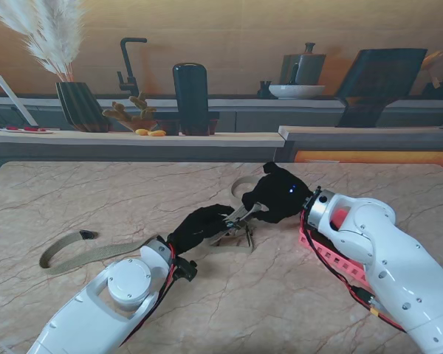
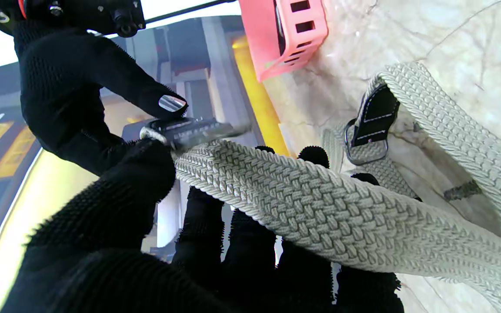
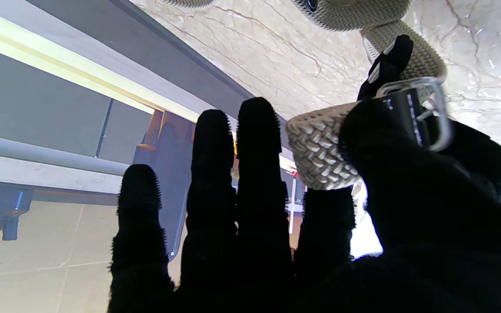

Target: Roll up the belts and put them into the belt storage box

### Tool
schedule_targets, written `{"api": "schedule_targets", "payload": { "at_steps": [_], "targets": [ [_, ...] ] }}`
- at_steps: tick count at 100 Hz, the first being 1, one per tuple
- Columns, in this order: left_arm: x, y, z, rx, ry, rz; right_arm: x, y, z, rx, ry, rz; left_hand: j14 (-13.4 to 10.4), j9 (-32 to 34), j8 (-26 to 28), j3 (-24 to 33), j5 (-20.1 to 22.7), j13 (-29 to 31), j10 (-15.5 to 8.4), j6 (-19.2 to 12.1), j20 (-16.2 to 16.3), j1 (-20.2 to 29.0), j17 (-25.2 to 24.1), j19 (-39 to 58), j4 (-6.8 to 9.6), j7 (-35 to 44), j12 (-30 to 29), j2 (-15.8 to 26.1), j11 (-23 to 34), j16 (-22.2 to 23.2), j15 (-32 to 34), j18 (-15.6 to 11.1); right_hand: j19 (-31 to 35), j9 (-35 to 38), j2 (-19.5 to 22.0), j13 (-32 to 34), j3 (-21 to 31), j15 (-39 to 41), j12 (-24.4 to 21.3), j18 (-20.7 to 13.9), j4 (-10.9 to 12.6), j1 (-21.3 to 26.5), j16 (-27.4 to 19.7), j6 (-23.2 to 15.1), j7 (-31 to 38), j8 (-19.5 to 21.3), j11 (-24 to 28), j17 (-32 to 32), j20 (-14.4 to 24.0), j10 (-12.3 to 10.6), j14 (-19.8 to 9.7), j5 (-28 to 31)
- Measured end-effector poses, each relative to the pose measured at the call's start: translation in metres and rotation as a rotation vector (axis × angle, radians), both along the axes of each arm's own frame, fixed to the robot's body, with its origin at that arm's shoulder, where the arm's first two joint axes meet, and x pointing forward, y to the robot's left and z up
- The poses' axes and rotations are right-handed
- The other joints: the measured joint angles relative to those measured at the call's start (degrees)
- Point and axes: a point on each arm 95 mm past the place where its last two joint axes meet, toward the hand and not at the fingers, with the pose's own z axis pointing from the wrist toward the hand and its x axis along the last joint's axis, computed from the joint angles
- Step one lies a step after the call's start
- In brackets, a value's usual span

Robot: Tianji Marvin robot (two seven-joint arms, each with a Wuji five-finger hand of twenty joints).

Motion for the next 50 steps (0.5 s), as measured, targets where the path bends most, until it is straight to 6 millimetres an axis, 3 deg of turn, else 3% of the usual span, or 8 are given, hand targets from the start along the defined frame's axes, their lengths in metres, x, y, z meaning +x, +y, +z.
{"api": "schedule_targets", "payload": {
  "at_steps": [21,31,50],
  "targets": [
    [-0.0003,-0.0008,-0.0004,0.007,-0.010,0.000,0.0007,0.0015,-0.0017,0.007,0.004,-0.017,0.1,0.0,0.0,-6.5,-0.3,0.0,0.0,0.6,0.0,-0.6,0.0,0.0,0.00,-0.7,0.0,0.0,0.2,0.2,0.0,0.1,0.0,0.0,-0.1,0.0,0.0,0.1,0.0,0.0,0.0,0.0,0.0,0.5,0.0,0.0,0.5,0.0,0.0,0.1,0.2,0.5],
    [-0.0003,-0.0012,-0.0006,0.015,-0.016,0.010,0.0022,0.0031,-0.0035,0.013,0.016,-0.023,0.1,0.0,0.1,-6.5,-0.3,0.0,0.1,1.3,0.0,-0.6,0.0,0.0,0.00,-0.7,0.0,-0.1,0.4,0.6,0.6,0.1,0.0,0.0,-0.6,0.0,0.2,0.6,0.0,0.0,0.0,0.0,0.0,0.7,0.0,0.0,0.5,0.0,0.0,0.1,0.2,0.6],
    [-0.0016,-0.0027,-0.0003,0.093,-0.079,0.028,0.0046,0.0072,-0.0054,0.004,0.031,-0.017,0.1,1.5,0.8,2.4,0.1,1.9,0.1,1.4,0.7,-0.5,2.0,2.2,0.00,-0.2,-0.4,-3.9,3.2,0.7,3.7,0.1,0.0,0.0,-0.6,0.0,0.7,0.7,0.0,0.0,0.0,0.0,0.1,1.1,0.0,0.0,0.6,0.0,0.0,0.2,0.3,0.8]
  ]
}}
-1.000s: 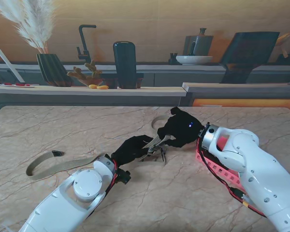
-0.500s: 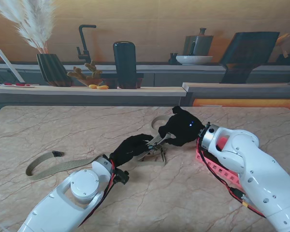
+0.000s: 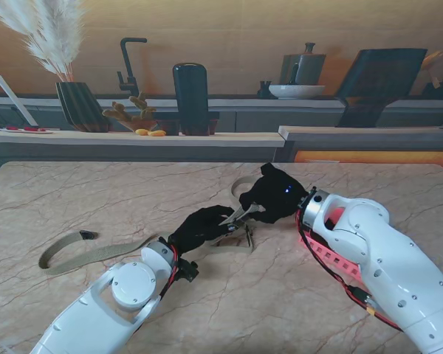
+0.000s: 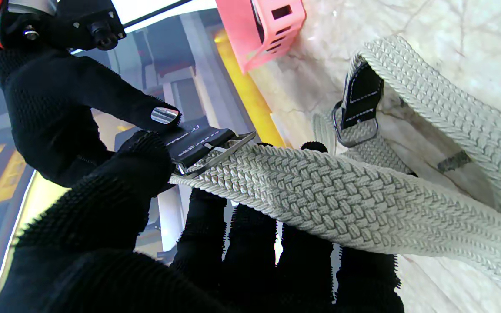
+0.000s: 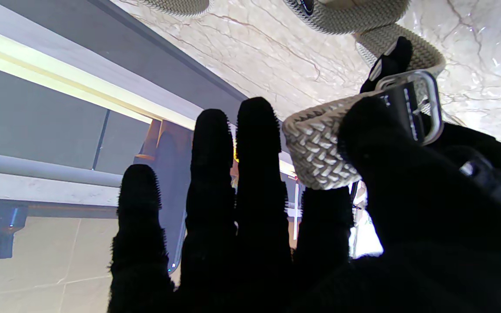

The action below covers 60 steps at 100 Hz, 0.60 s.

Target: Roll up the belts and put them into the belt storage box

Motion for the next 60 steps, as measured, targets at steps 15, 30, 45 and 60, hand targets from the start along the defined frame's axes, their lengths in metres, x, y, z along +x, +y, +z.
{"api": "schedule_targets", "payload": {
  "at_steps": [15,30,45,60],
  "targets": [
    [-0.002,-0.002,0.001,0.034,-0.036,0.010,0.000,0.002,0.000,0.003,0.006,0.002,0.0,1.8,0.1,3.8,0.7,2.0,0.0,0.0,0.7,0.1,1.6,1.9,0.00,1.5,0.0,-0.6,1.5,0.0,1.9,-0.3,0.0,0.0,-0.1,0.0,0.0,0.0,0.0,0.0,0.0,0.0,0.1,0.0,0.0,0.0,0.0,0.0,0.0,0.1,0.1,0.0],
    [-0.004,-0.005,0.001,0.080,-0.068,0.002,0.000,0.004,0.000,-0.001,0.012,0.004,0.0,2.7,0.1,5.2,0.7,3.6,0.0,0.1,1.5,2.4,3.0,4.0,0.01,2.8,1.0,-1.2,2.7,0.0,4.4,-0.4,0.0,0.0,-0.2,0.0,0.0,0.0,0.0,0.0,0.0,0.0,0.1,0.0,-0.1,0.0,0.1,0.0,0.0,0.4,0.3,0.1],
    [-0.005,-0.008,0.001,0.122,-0.094,0.004,-0.001,0.005,-0.001,0.000,0.016,0.005,0.0,6.7,0.0,4.8,1.5,6.0,-0.1,0.1,2.1,7.8,4.9,6.6,0.01,5.1,5.4,-2.4,3.0,0.0,7.2,-0.4,0.0,0.0,-0.7,0.0,0.1,0.1,0.0,0.0,0.0,0.0,0.1,0.0,-0.6,0.0,0.7,0.0,0.0,0.6,0.4,0.6],
    [-0.003,-0.011,0.002,0.145,-0.117,0.015,-0.002,0.006,0.000,-0.006,0.021,0.009,0.0,11.9,-2.1,1.7,3.7,9.8,0.0,0.7,2.9,13.1,7.8,9.6,0.02,10.2,7.3,-3.2,2.3,0.0,11.3,-0.4,0.0,0.0,-0.7,0.0,0.1,0.2,0.0,0.0,0.0,0.0,0.1,0.0,-0.6,0.0,0.7,-0.5,0.0,0.6,0.4,0.6]
  ]
}}
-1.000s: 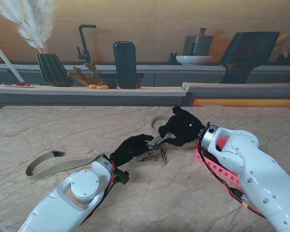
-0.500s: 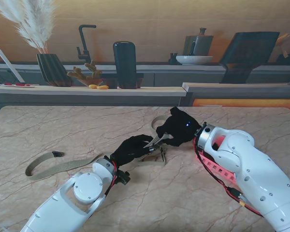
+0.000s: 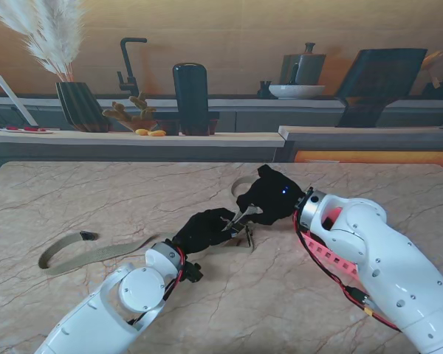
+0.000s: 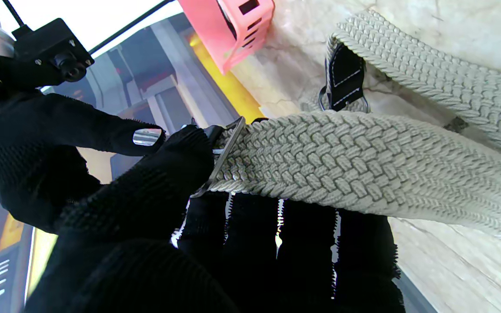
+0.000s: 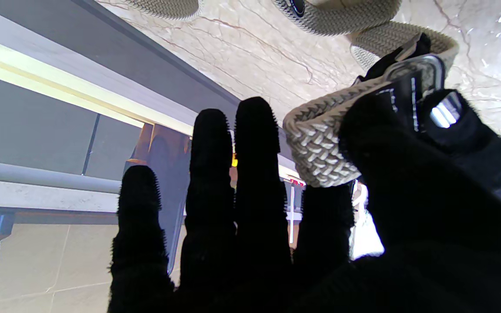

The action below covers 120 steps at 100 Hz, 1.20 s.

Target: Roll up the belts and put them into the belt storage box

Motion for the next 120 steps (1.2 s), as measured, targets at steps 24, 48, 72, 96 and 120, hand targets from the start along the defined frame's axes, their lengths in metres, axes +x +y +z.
{"api": "schedule_targets", "payload": {
  "at_steps": [24,48,72,96,120],
  "targets": [
    [0.002,-0.002,-0.002,-0.012,0.002,0.020,-0.001,0.000,0.003,-0.002,0.010,-0.002,0.1,0.6,2.1,-0.1,1.0,3.5,1.2,0.3,1.2,1.0,3.0,4.1,-0.34,5.7,0.8,0.4,5.6,2.2,5.9,0.4,0.0,-0.4,0.0,-0.1,0.0,0.4,0.0,0.0,0.1,0.0,0.0,0.1,-0.3,0.1,0.0,-0.1,0.0,0.1,0.0,-0.5],
    [0.005,-0.003,-0.005,-0.010,0.002,0.022,-0.008,-0.007,0.005,0.059,0.055,-0.041,0.1,0.5,10.2,-0.2,-0.1,3.5,1.8,0.0,1.2,1.0,2.6,4.3,-0.43,8.8,6.6,1.0,9.3,5.0,8.4,0.4,-0.2,-9.2,1.5,-3.3,-1.3,-1.9,0.0,0.0,3.3,-4.8,0.0,1.2,-13.1,5.8,-4.3,-1.2,1.5,1.5,0.5,-8.8],
    [0.006,-0.003,-0.009,-0.027,0.013,0.031,-0.013,-0.017,0.008,0.122,0.037,-0.090,0.1,-1.9,13.5,-3.8,-2.7,0.8,2.1,0.0,1.2,2.7,-0.6,3.5,-0.47,10.1,10.5,3.5,10.5,7.9,8.0,0.4,-0.5,-16.3,3.4,-5.2,-2.6,-3.1,-0.2,0.0,3.9,-10.4,0.0,5.4,-21.6,8.1,-6.7,-1.7,2.5,3.1,0.7,-17.0],
    [0.006,-0.002,-0.007,-0.021,-0.029,0.030,-0.013,-0.033,0.001,0.349,0.231,-0.238,0.1,-4.1,15.0,-9.3,-4.5,-1.2,1.8,-1.1,1.2,5.6,-2.6,2.0,-0.51,10.4,11.5,6.6,10.6,8.7,6.5,0.4,-0.5,-25.8,3.7,-8.0,-5.2,-4.5,-1.3,-0.6,3.9,-13.2,-0.1,14.5,-27.7,8.2,-9.2,-1.7,3.9,6.7,2.2,-20.9],
    [0.005,-0.001,-0.006,-0.016,-0.053,0.020,-0.005,-0.037,-0.017,0.484,0.374,-0.314,0.1,-4.1,15.0,-10.2,-4.5,-1.2,1.7,-1.1,1.2,6.1,-2.7,1.9,-0.51,10.4,11.5,6.6,10.6,8.8,6.3,0.4,-0.5,-26.2,2.5,-8.1,-4.1,-4.6,-1.3,-1.1,3.9,-12.7,-0.1,16.5,-28.8,9.1,-8.7,-0.2,5.1,7.6,3.0,-18.2]
  ]
}}
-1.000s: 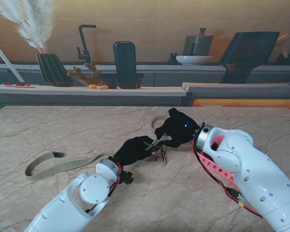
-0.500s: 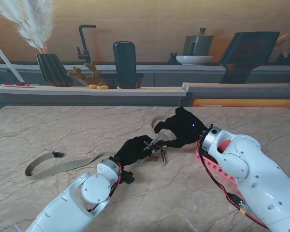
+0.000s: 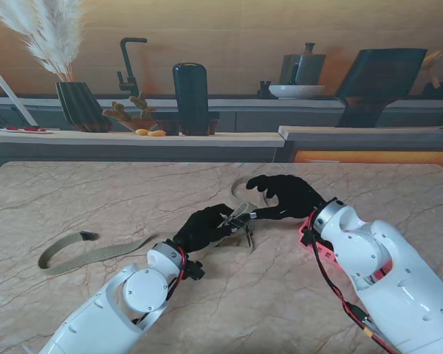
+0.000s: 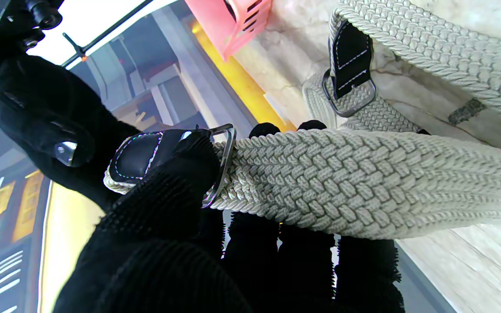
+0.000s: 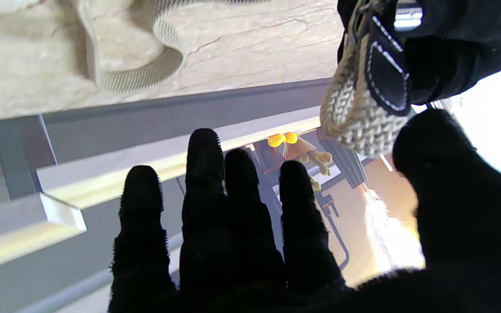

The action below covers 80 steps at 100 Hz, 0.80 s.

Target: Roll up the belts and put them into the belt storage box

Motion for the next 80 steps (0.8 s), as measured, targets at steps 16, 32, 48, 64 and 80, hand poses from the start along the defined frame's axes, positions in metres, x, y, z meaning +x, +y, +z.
{"api": "schedule_targets", "payload": {
  "at_steps": [16,32,48,64,80],
  "targets": [
    [-0.001,0.000,0.000,0.001,-0.003,-0.002,0.004,0.005,-0.010,-0.013,0.041,0.015,0.0,0.0,0.0,-0.1,0.0,0.0,0.0,0.0,0.0,0.1,0.0,-0.5,0.00,0.0,0.0,0.0,0.0,0.4,-0.4,0.0,0.6,5.3,-1.1,1.5,3.6,0.9,0.0,0.0,0.0,1.3,0.0,-0.9,1.3,1.7,1.9,0.9,0.9,0.0,0.6,5.4],
    [-0.001,0.001,-0.001,-0.002,0.000,-0.002,0.006,0.013,-0.015,-0.007,0.053,0.051,0.0,0.0,0.0,-0.2,0.0,0.0,0.0,-0.1,0.0,0.1,0.0,-0.5,0.00,0.0,0.0,0.0,0.0,0.4,-0.5,0.0,1.1,10.6,-1.7,4.0,5.0,2.3,0.0,0.0,0.0,2.5,0.1,-4.1,5.0,3.6,3.1,2.2,1.0,-2.0,-0.1,9.0],
    [0.000,0.001,-0.001,-0.006,0.006,0.001,0.007,0.020,-0.017,-0.001,0.052,0.074,0.0,0.0,0.0,-0.5,0.0,0.0,-0.2,-0.4,0.0,0.1,0.0,-0.5,0.00,0.0,0.0,0.0,0.0,0.5,-0.5,0.0,1.9,14.5,-1.7,6.2,4.7,3.2,0.7,0.0,0.0,5.9,0.9,-7.7,11.3,1.6,4.4,2.7,1.5,-3.6,-0.7,10.6],
    [0.000,0.002,-0.001,-0.004,0.005,0.001,0.009,0.028,-0.017,0.030,0.049,0.081,0.0,0.0,0.1,-0.7,0.0,0.0,-0.2,-0.4,0.0,0.6,0.0,-0.6,0.00,0.0,0.0,0.0,0.0,0.5,-0.5,0.0,3.2,24.6,-1.8,11.2,0.3,5.9,1.4,0.0,-1.5,15.6,2.2,-10.9,24.3,-9.0,8.1,4.0,1.5,-5.5,-1.0,14.4],
    [0.001,0.004,0.000,-0.005,0.001,0.010,0.009,0.031,-0.015,0.042,0.031,0.083,0.0,0.0,-2.4,-0.4,0.0,0.0,-0.3,-0.4,0.0,0.6,0.0,-0.6,0.00,0.1,-1.3,0.0,-0.7,0.5,-1.8,0.0,4.3,28.4,-2.0,12.9,0.9,7.9,1.4,0.0,-3.8,16.7,2.5,-10.6,25.3,-12.5,8.9,4.7,1.5,-5.7,-1.0,16.4]
  ]
}}
